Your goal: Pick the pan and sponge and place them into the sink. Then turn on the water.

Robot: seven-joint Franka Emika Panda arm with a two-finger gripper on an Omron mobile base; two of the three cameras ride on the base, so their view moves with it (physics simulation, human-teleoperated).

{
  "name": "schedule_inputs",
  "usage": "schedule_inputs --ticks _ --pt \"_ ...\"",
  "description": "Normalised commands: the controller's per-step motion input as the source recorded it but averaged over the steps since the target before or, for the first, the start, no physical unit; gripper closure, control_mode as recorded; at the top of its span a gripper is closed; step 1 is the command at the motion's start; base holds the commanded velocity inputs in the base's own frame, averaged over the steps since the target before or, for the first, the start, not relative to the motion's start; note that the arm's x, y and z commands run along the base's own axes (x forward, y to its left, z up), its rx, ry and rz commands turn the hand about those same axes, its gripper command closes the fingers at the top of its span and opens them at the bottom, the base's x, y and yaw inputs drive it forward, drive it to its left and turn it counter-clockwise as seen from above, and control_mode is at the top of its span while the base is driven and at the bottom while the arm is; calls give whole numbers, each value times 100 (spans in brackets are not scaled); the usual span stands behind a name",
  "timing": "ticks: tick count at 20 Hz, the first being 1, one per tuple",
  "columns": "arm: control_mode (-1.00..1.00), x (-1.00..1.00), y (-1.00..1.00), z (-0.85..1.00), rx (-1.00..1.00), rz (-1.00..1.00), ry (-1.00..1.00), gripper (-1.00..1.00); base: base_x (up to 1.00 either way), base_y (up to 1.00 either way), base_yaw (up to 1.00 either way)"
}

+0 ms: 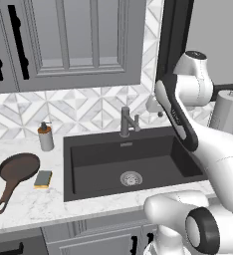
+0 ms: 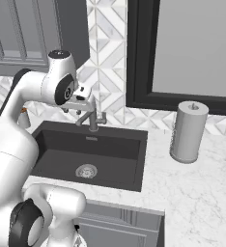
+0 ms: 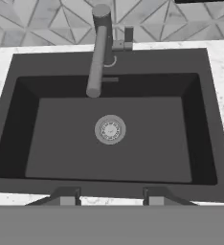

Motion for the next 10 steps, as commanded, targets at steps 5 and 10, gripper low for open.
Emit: schedule_inputs --ticks 5,10 --pt "-100 -14 59 -28 0 1 3 -100 0 0 0" --pt "-100 -43 100 -39 -1 5 0 -100 0 0 0"
